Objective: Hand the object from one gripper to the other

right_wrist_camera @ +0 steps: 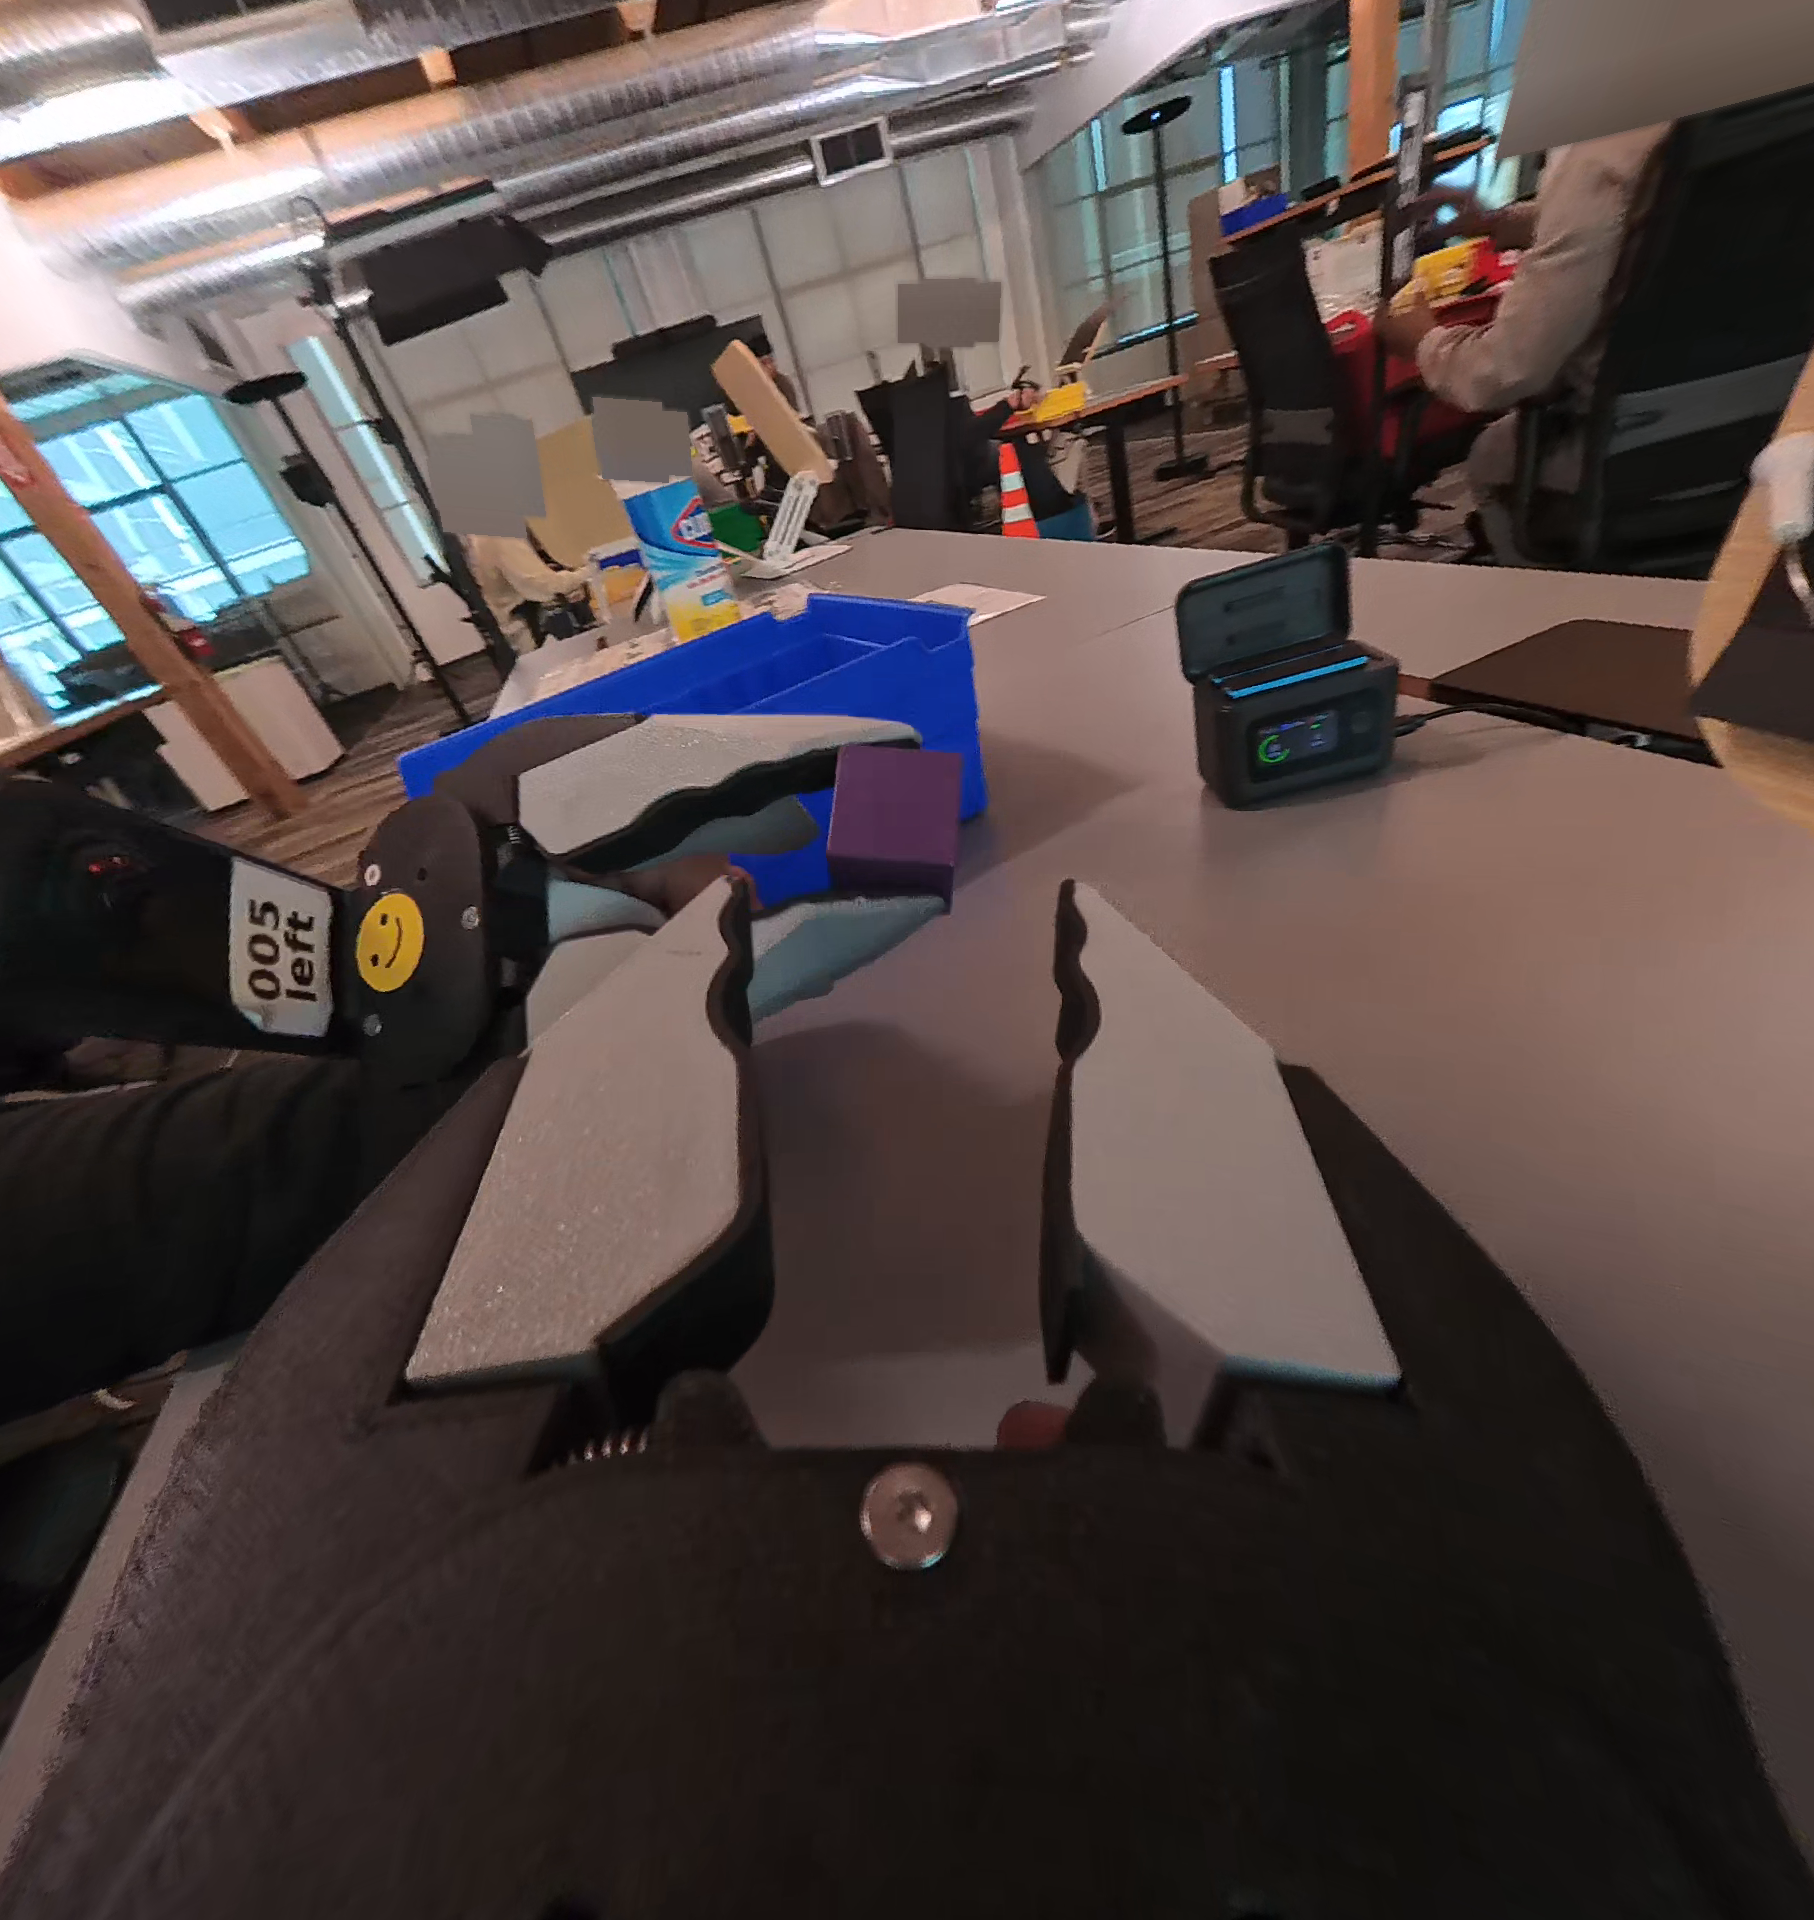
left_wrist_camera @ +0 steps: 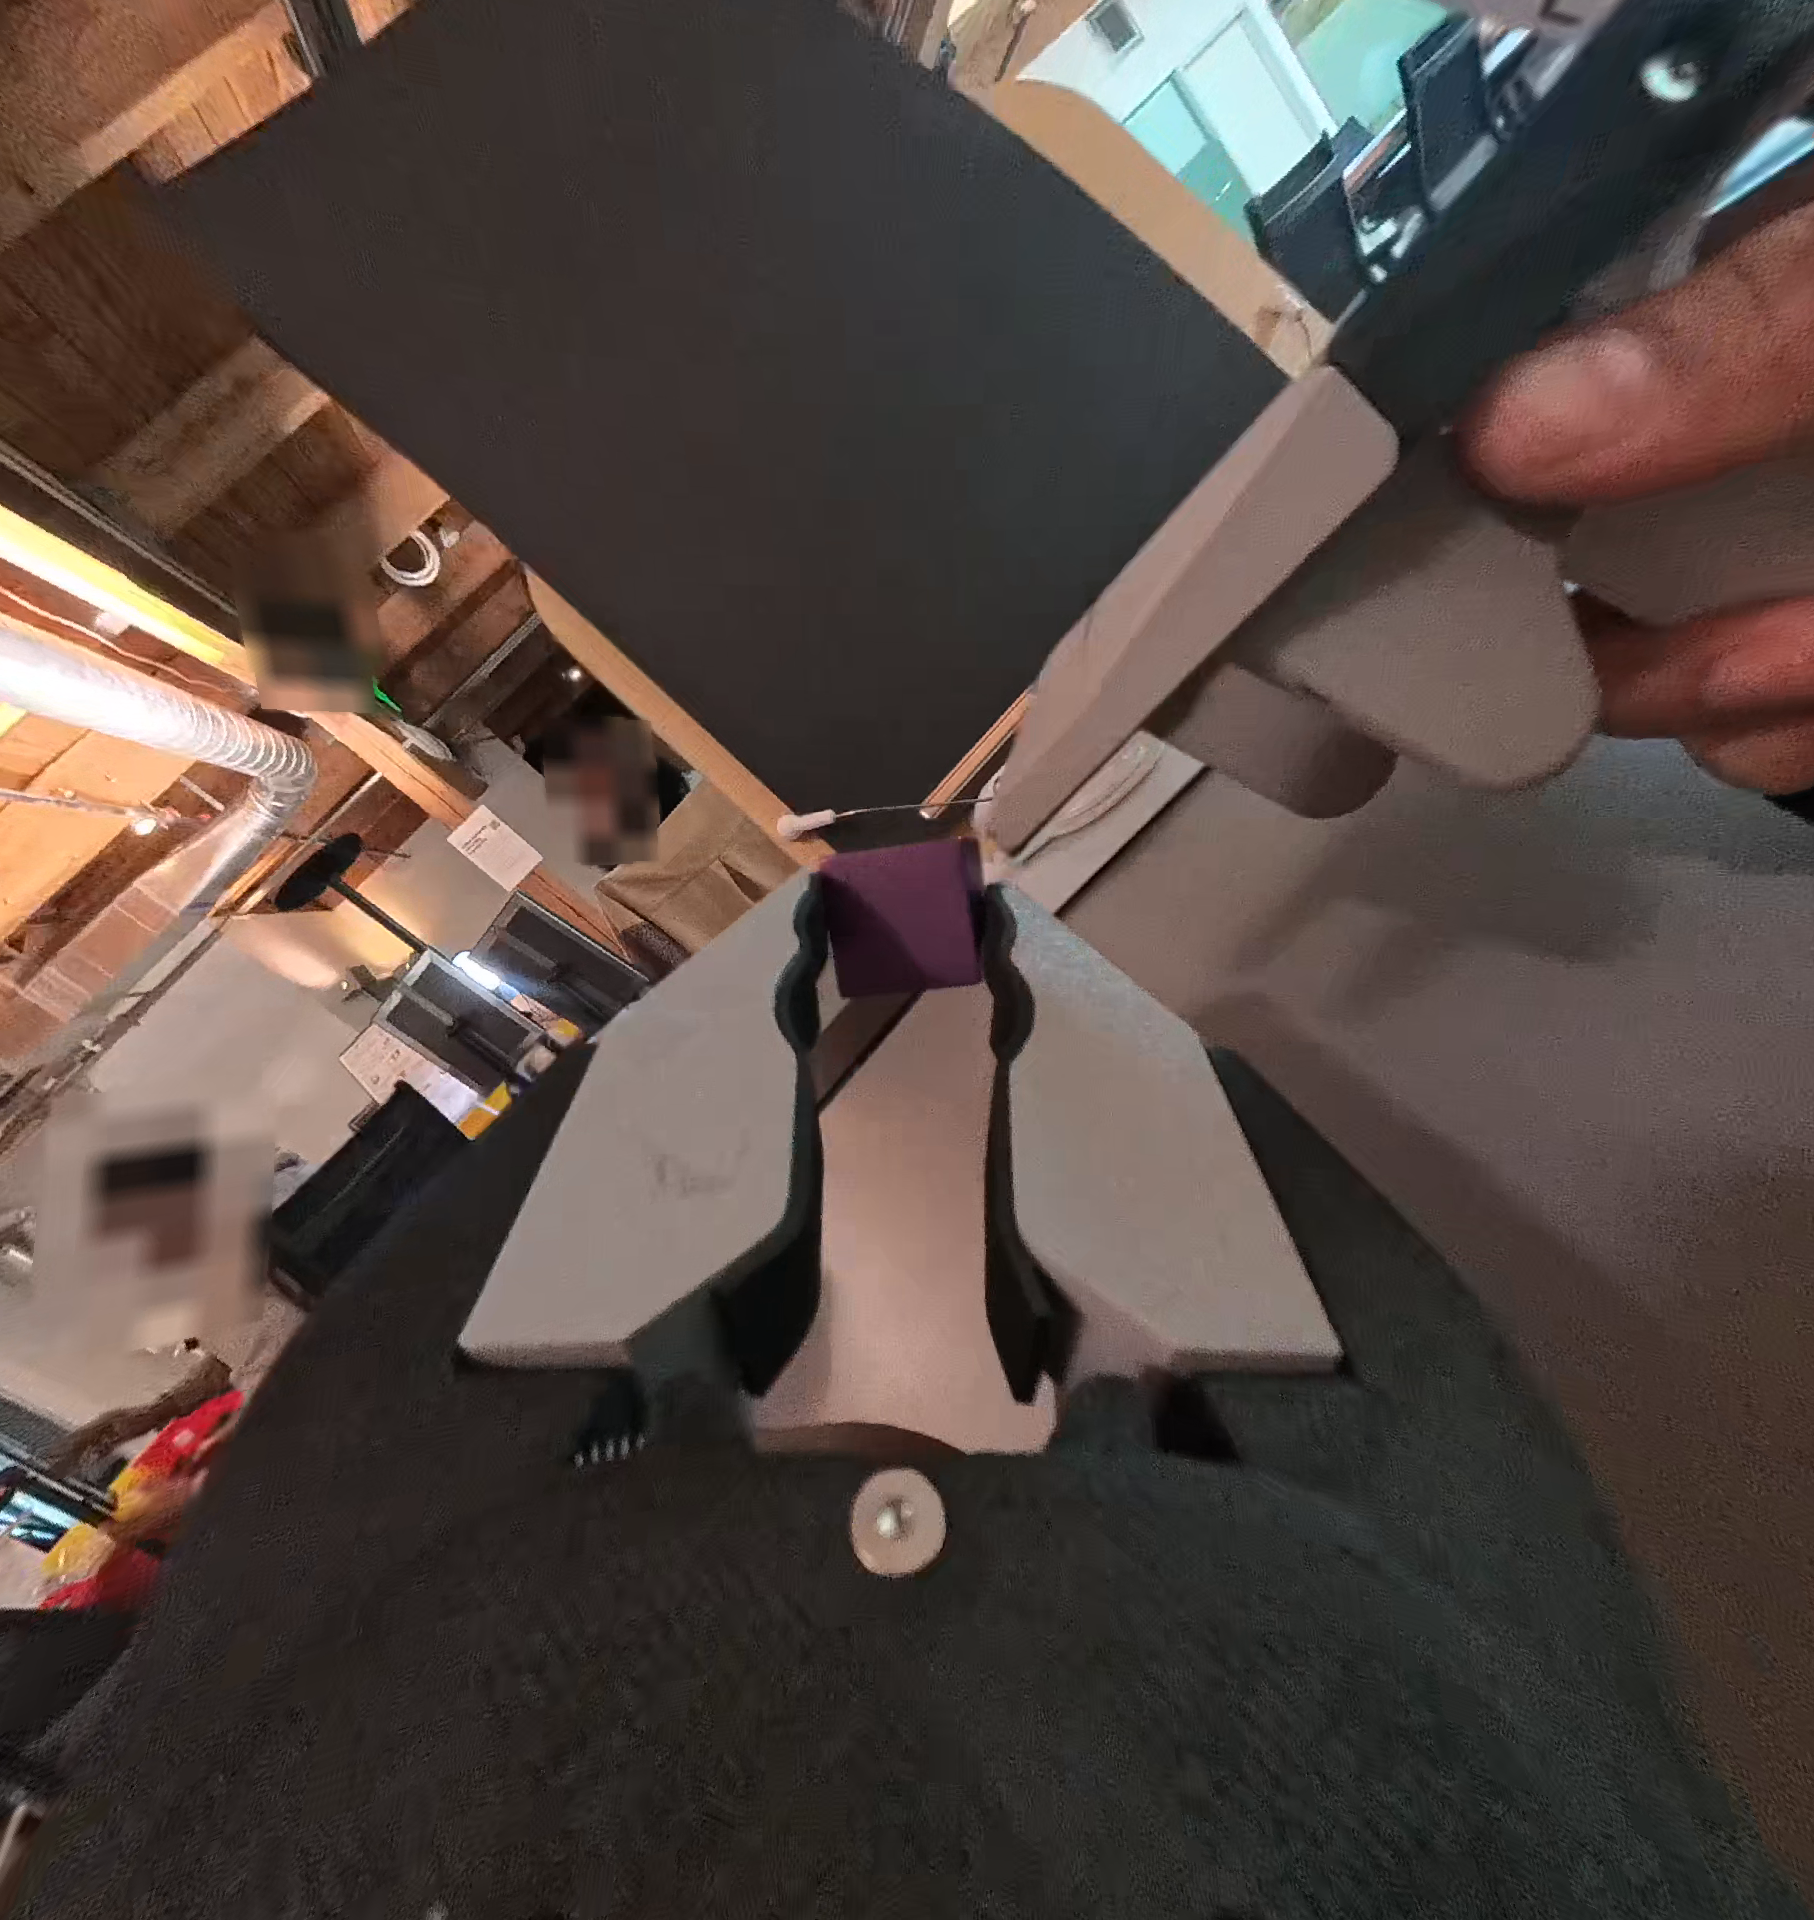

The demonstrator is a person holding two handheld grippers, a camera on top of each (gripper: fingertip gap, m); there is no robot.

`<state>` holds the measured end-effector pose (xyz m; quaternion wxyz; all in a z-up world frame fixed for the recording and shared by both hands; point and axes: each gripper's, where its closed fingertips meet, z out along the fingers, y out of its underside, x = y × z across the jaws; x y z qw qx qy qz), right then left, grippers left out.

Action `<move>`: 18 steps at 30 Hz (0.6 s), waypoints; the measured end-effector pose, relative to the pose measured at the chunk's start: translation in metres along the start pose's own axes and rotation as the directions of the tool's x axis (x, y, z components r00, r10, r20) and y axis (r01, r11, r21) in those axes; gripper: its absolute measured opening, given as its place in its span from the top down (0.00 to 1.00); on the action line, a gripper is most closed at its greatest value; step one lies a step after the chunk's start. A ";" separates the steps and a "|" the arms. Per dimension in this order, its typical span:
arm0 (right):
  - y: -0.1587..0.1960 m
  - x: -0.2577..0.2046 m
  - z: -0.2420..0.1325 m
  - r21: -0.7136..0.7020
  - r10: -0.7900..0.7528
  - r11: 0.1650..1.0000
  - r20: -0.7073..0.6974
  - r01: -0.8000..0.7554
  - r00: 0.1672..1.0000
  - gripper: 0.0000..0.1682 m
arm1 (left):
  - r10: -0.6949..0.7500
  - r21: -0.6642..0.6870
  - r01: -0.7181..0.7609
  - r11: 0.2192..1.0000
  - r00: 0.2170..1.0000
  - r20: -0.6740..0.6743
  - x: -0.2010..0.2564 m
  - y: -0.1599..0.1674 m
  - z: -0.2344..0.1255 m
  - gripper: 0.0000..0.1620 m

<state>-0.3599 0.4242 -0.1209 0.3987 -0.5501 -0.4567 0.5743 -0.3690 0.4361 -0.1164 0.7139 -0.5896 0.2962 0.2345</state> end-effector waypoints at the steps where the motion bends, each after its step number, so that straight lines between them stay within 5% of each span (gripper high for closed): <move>1: 0.001 -0.001 0.001 -0.008 -0.001 1.000 0.010 0.001 1.000 0.67 | 0.020 0.000 -0.020 1.000 1.000 -0.006 0.002 -0.001 0.000 0.83; 10: 0.010 -0.003 0.010 -0.071 -0.068 0.995 -0.009 0.067 0.998 0.77 | 0.095 0.003 -0.095 0.995 0.995 -0.037 0.014 -0.001 0.000 0.83; 12: 0.012 0.001 0.009 -0.086 -0.076 0.994 -0.042 0.072 0.996 0.86 | 0.110 -0.001 -0.110 0.994 0.993 -0.044 0.017 -0.001 0.000 0.83; 18: 0.014 0.007 0.007 -0.136 -0.101 0.987 -0.084 0.089 0.991 0.86 | 0.085 -0.018 -0.085 0.996 0.996 -0.032 0.020 0.001 0.001 0.83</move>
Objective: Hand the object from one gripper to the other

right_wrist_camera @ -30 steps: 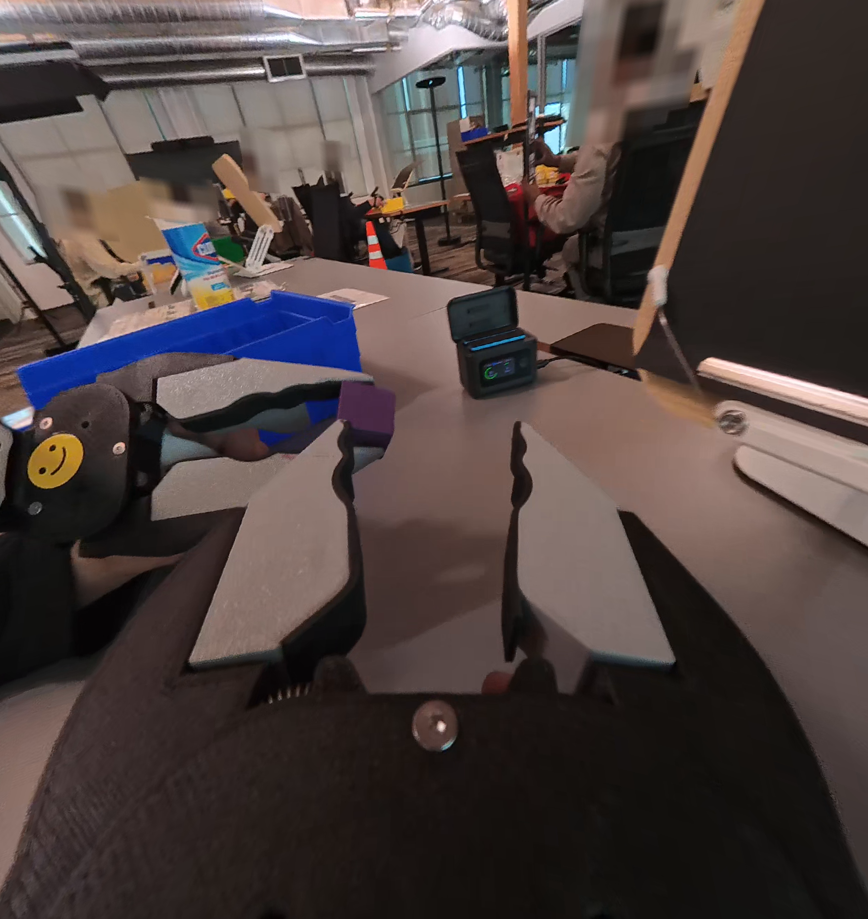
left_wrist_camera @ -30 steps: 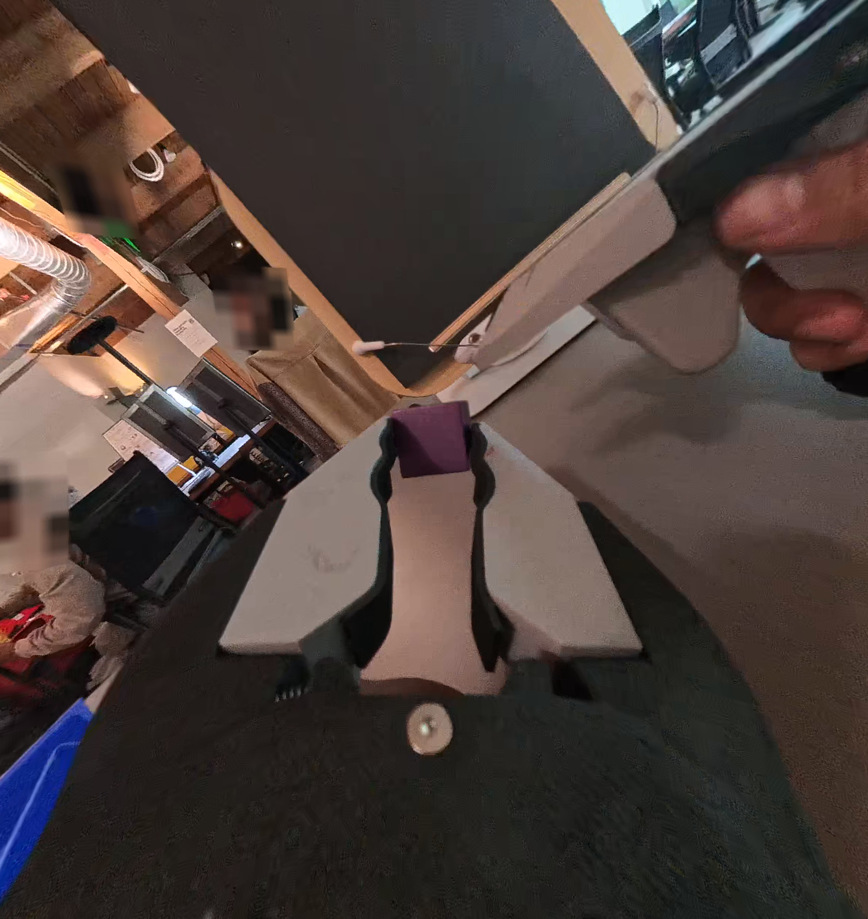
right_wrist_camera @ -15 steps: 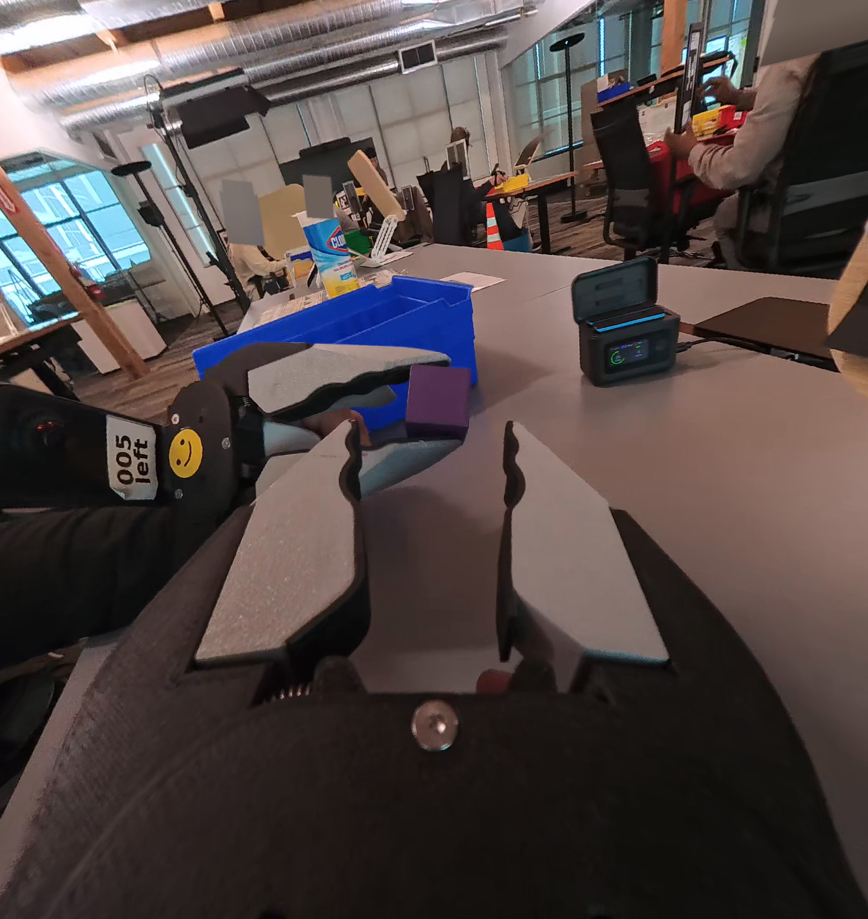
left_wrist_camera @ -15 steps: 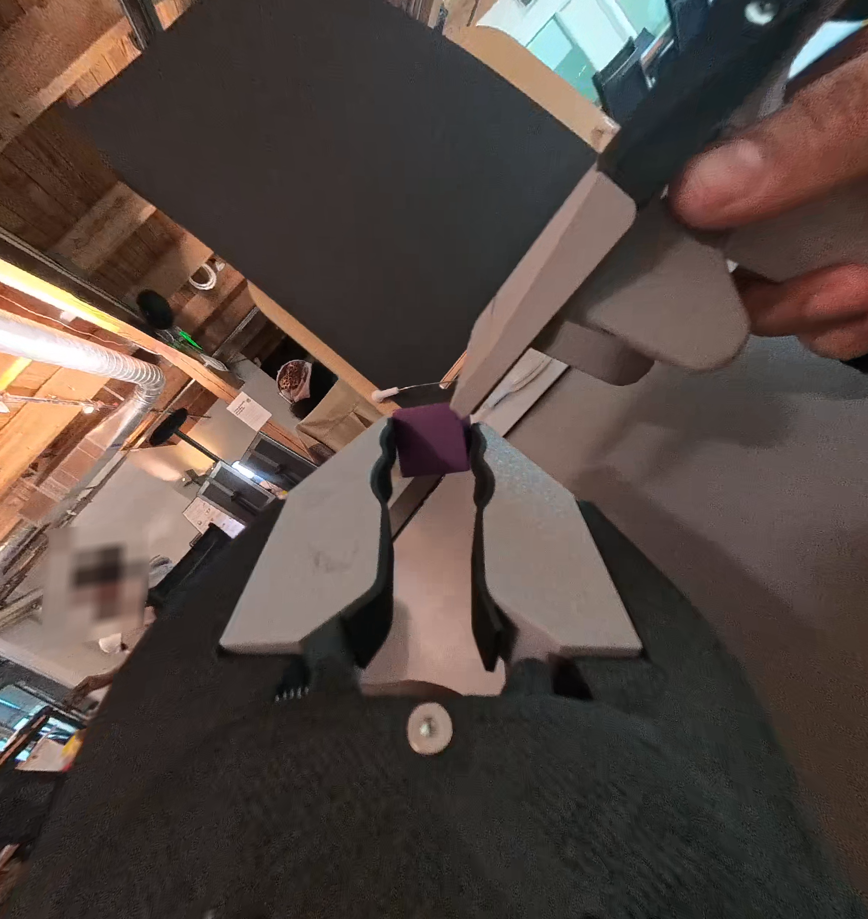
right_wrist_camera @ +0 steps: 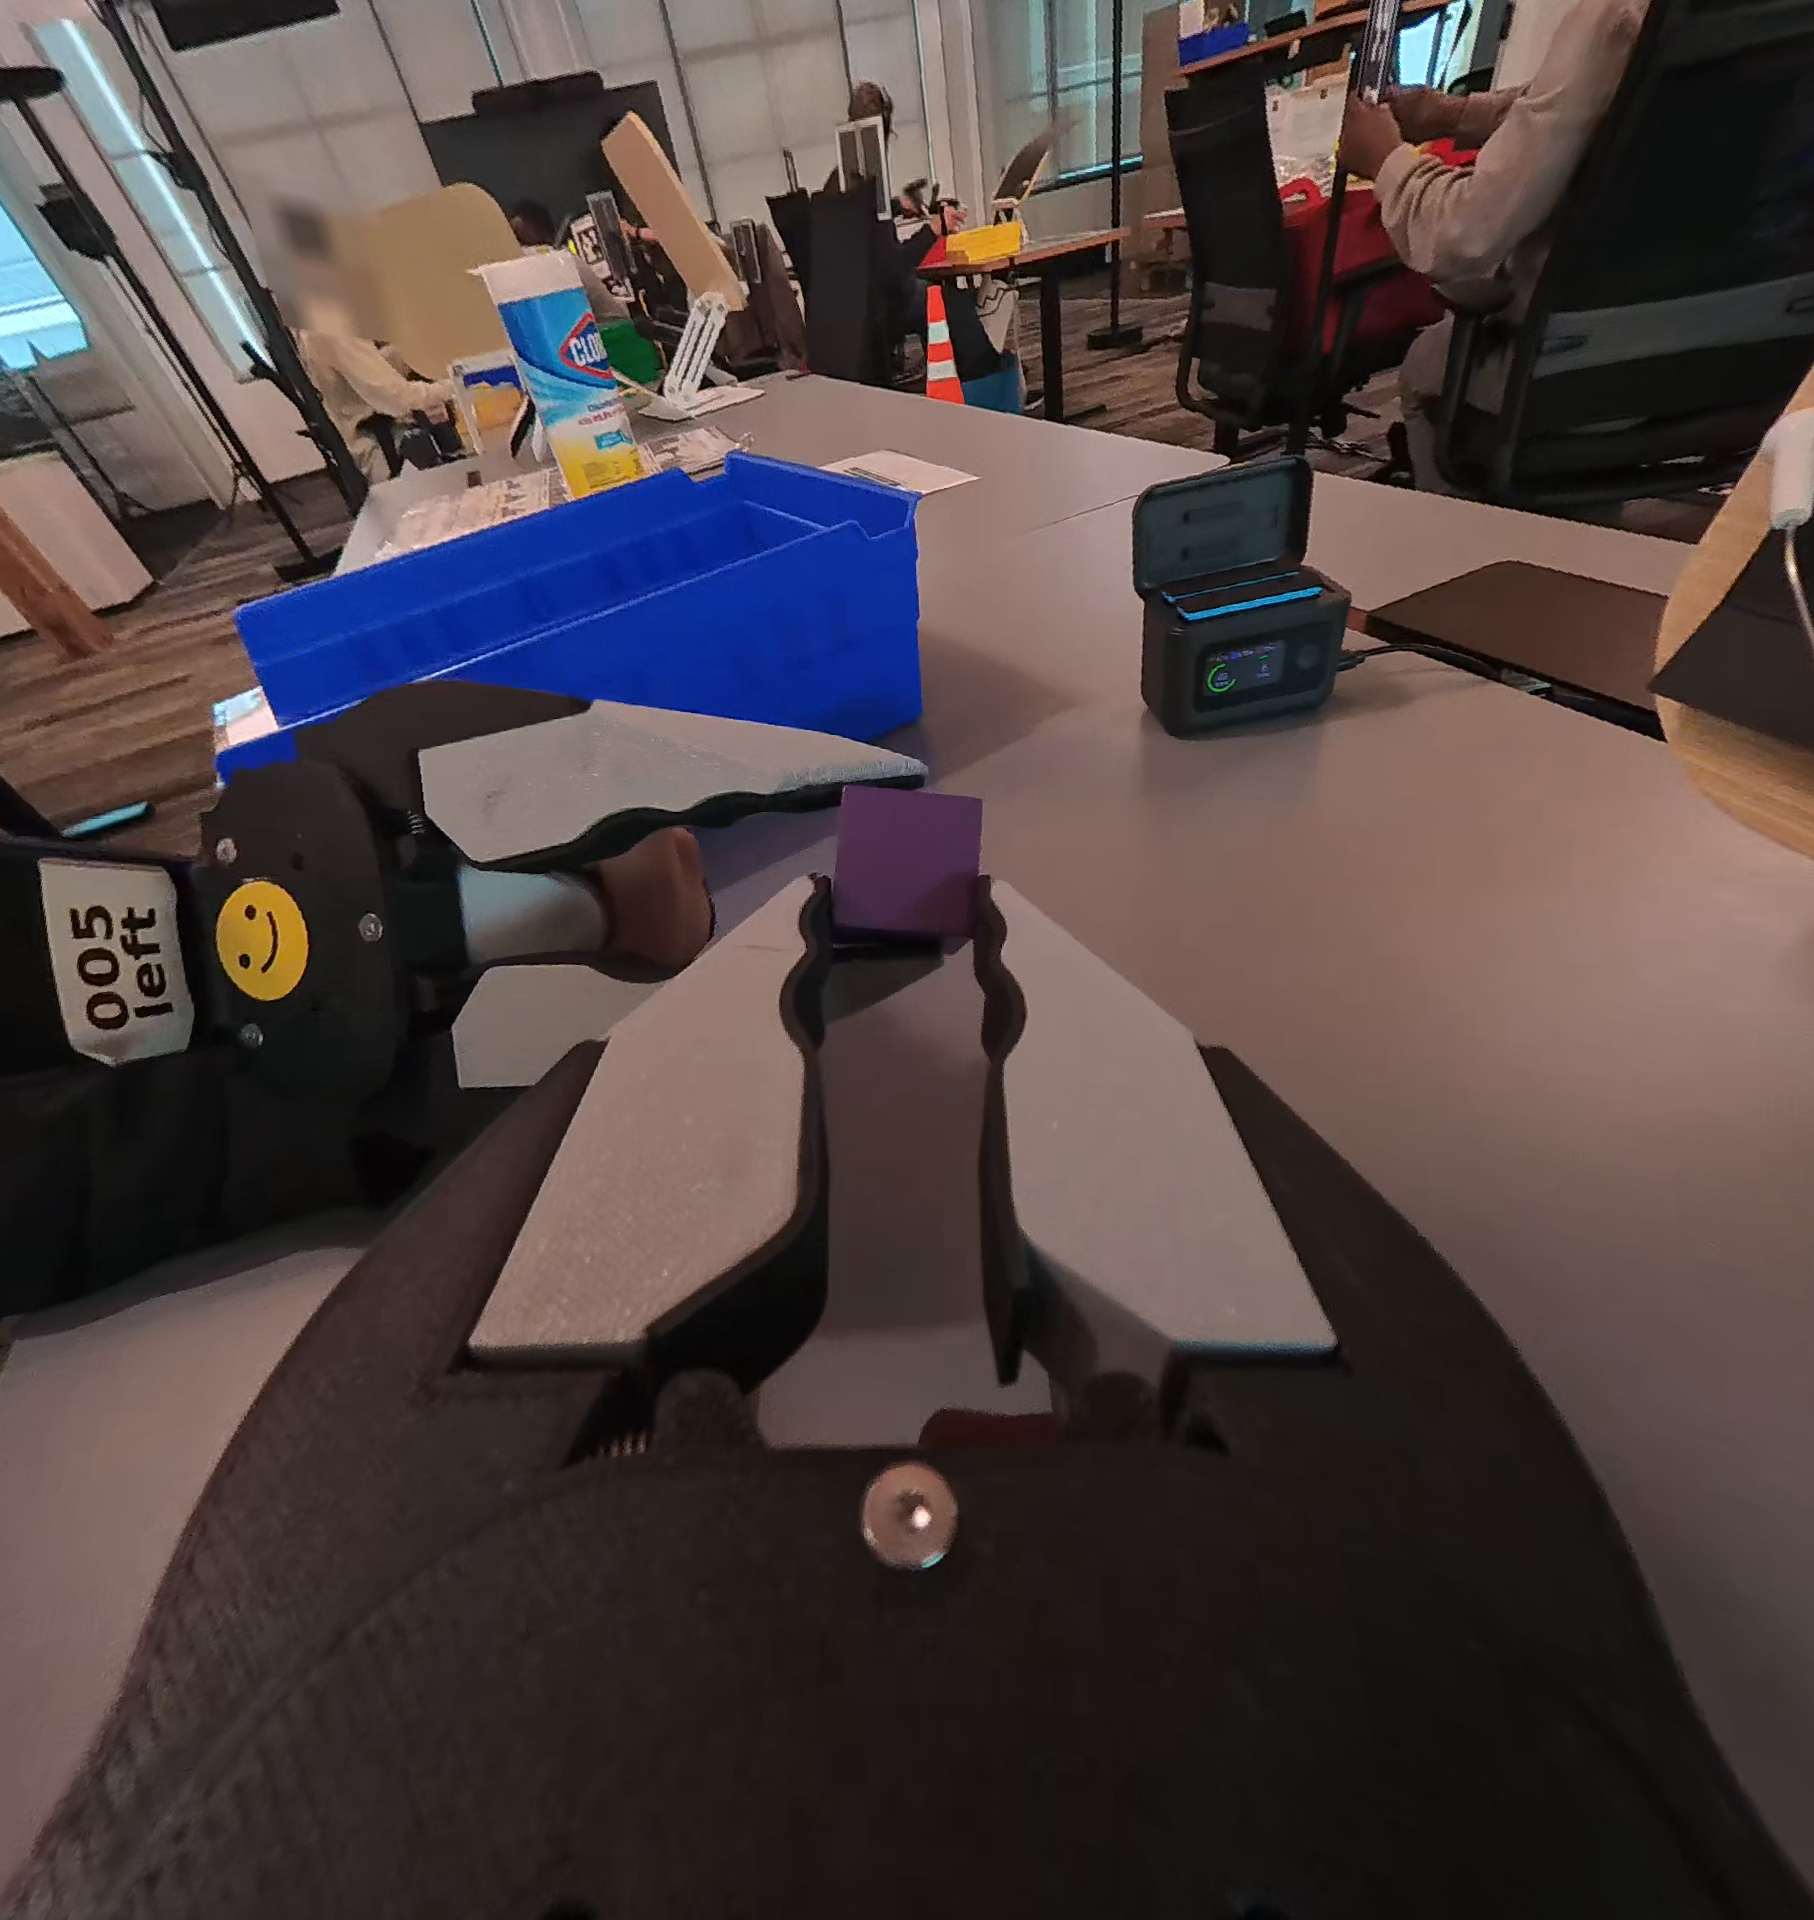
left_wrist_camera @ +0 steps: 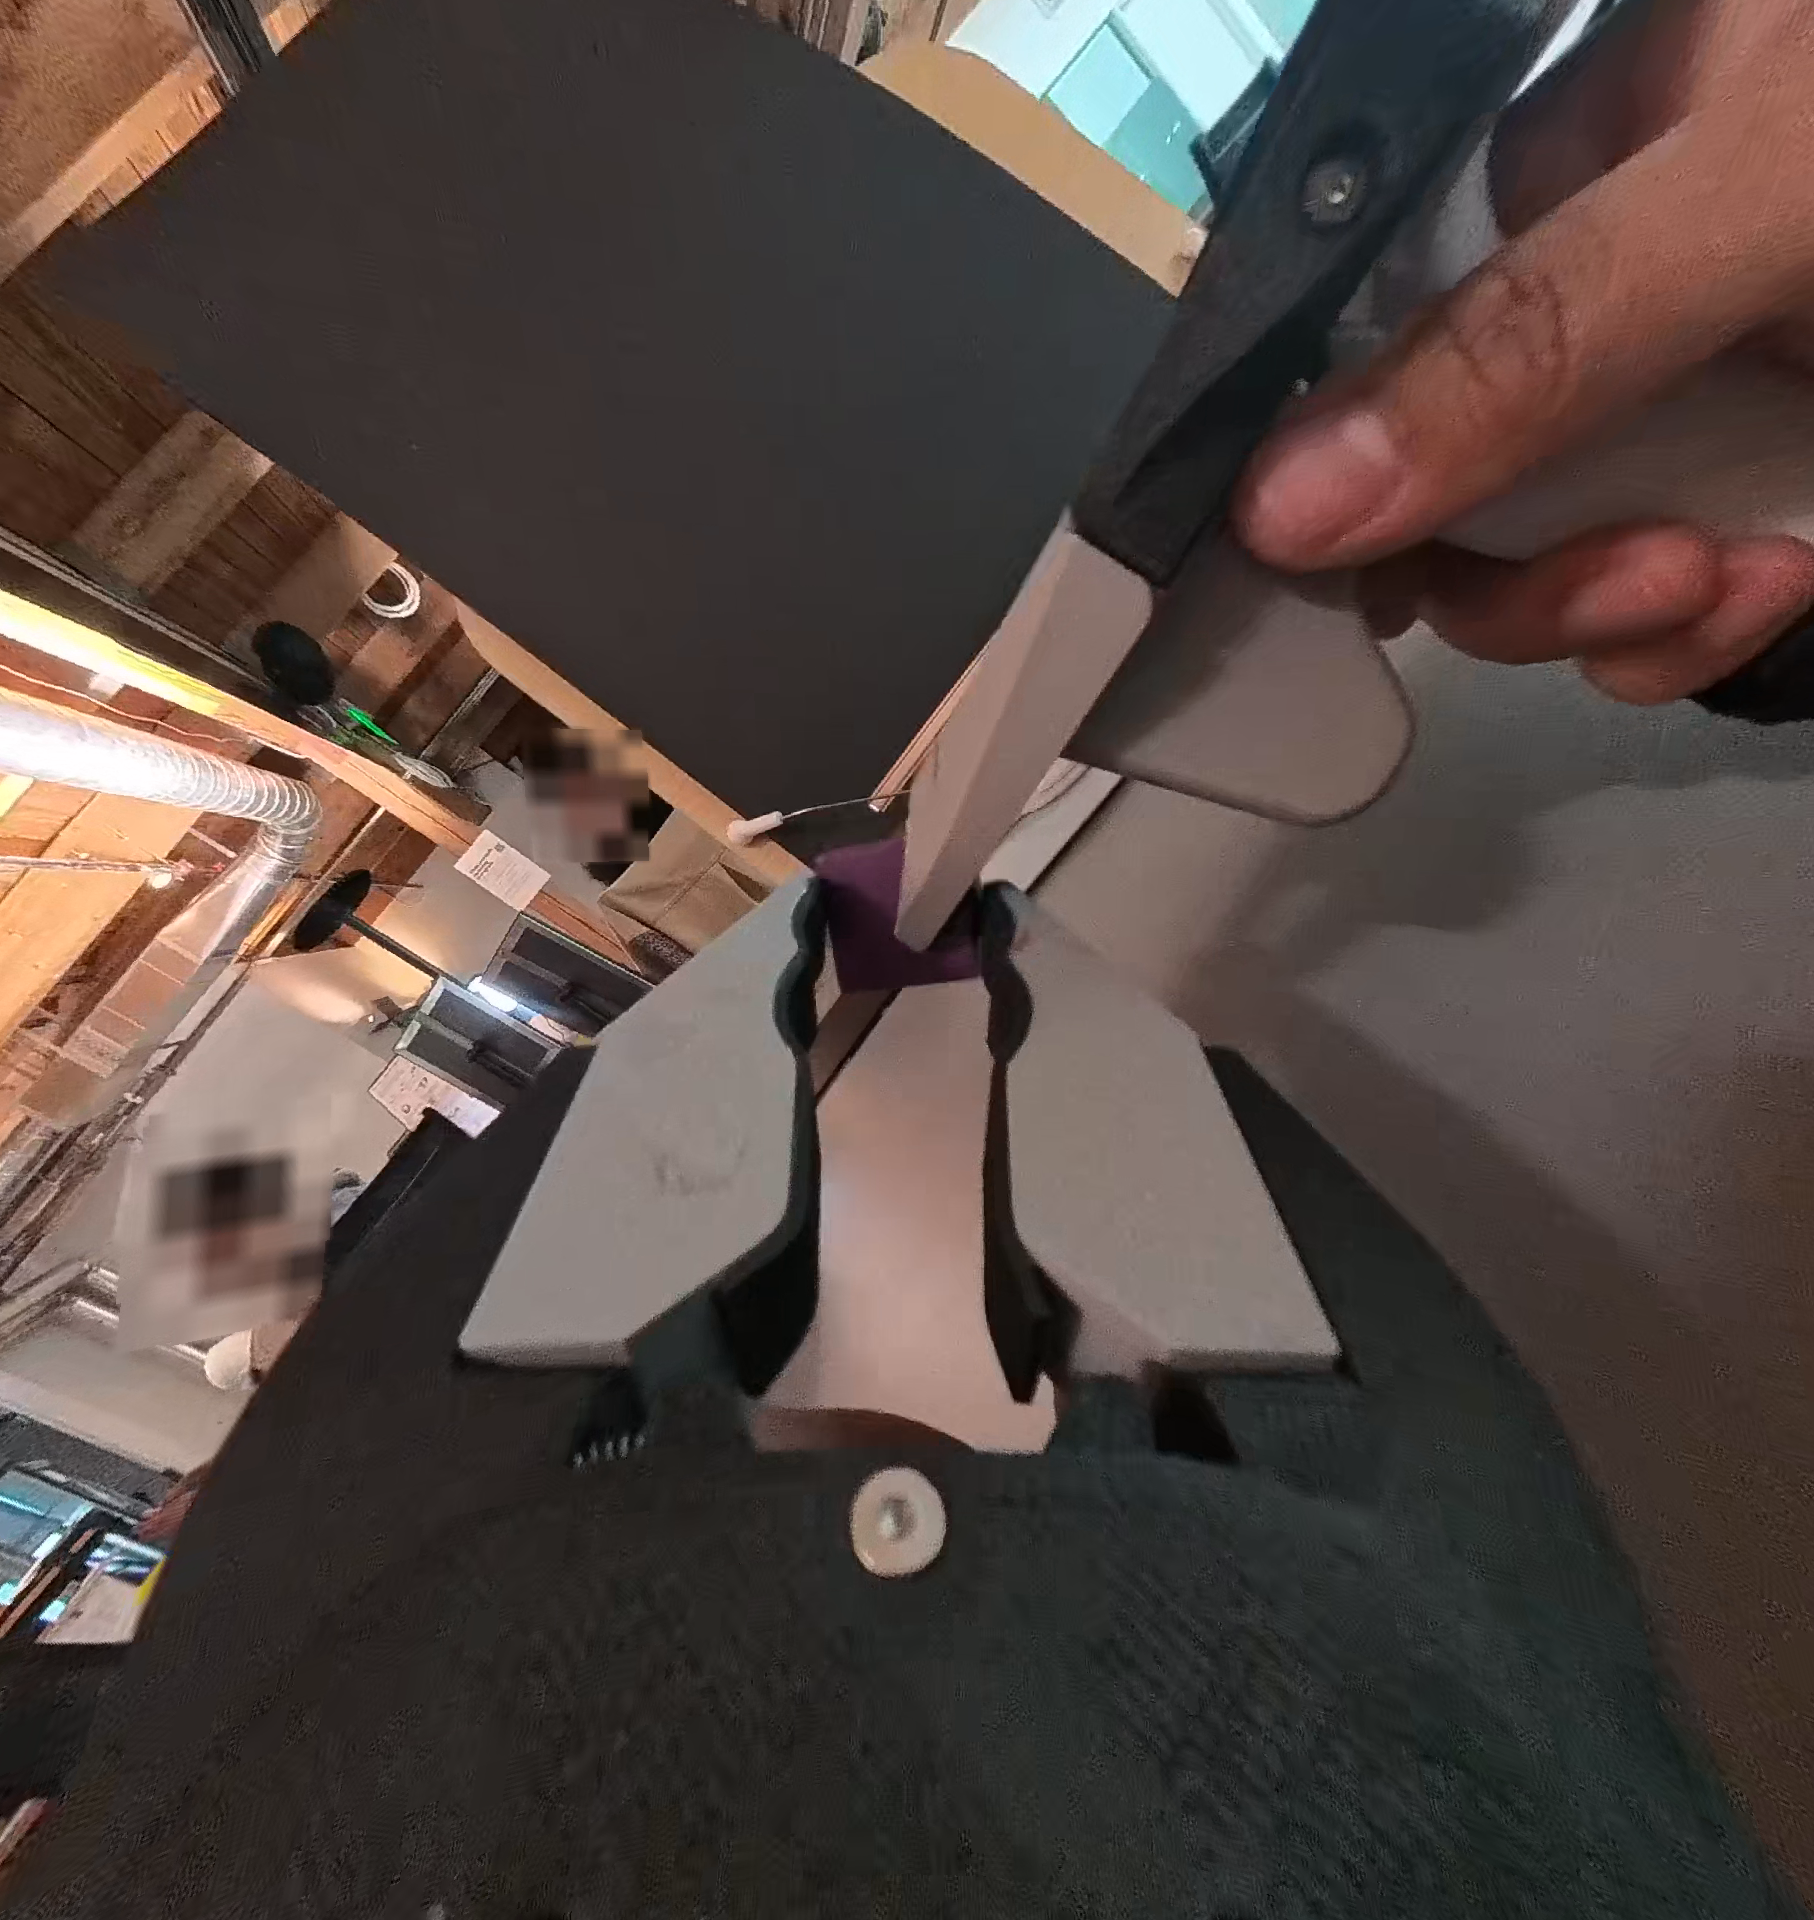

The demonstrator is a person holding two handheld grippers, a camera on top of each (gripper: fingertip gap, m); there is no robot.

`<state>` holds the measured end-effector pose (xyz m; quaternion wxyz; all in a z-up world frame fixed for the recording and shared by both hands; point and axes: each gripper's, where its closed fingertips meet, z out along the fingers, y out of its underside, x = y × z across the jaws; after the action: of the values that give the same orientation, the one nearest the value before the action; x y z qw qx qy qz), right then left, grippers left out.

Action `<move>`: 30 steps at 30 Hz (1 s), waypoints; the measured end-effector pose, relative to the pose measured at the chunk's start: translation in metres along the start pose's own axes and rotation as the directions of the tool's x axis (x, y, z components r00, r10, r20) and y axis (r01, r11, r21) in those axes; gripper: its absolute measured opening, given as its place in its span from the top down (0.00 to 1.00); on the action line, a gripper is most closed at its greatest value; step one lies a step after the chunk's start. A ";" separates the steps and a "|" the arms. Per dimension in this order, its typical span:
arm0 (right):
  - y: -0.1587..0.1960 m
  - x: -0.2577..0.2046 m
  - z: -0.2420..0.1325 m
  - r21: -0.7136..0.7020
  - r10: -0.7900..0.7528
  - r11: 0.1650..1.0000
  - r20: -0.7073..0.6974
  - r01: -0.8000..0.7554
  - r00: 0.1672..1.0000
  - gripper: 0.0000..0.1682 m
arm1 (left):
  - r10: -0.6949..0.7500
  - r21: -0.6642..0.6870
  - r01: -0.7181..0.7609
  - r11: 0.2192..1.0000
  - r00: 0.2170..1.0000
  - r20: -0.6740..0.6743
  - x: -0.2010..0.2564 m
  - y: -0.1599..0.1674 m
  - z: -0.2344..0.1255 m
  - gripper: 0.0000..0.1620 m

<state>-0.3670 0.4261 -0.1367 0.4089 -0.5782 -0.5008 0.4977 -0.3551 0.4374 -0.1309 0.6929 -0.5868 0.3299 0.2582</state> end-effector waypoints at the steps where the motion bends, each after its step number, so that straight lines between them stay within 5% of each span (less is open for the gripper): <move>1: -0.001 0.002 -0.001 0.005 0.005 1.000 -0.014 -0.005 1.000 0.86 | 0.001 -0.012 -0.001 1.000 1.000 0.006 0.000 0.002 0.000 0.83; 6: -0.010 0.011 -0.010 0.071 0.104 0.992 -0.001 -0.103 0.995 0.86 | -0.030 -0.063 0.031 0.998 0.999 0.012 0.000 0.011 0.001 0.84; 12: -0.011 0.005 -0.013 0.069 0.332 0.934 0.184 -0.350 0.925 0.86 | -0.011 0.002 0.011 1.000 0.998 0.069 -0.005 -0.001 -0.002 0.71; 19: -0.008 -0.013 -0.014 -0.081 0.567 0.805 0.394 -0.587 0.723 0.86 | 0.201 0.006 -0.204 0.979 0.972 0.120 -0.003 -0.010 -0.004 0.76; 30: -0.009 -0.009 -0.029 -0.203 0.739 0.615 0.485 -0.762 0.468 0.86 | 0.438 0.018 -0.446 0.895 0.884 0.165 0.008 -0.025 -0.005 0.79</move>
<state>-0.3395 0.4195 -0.1215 0.0079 -0.5704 -0.2766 0.7733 -0.3324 0.4281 -0.1211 0.6554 -0.4550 0.4065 0.4453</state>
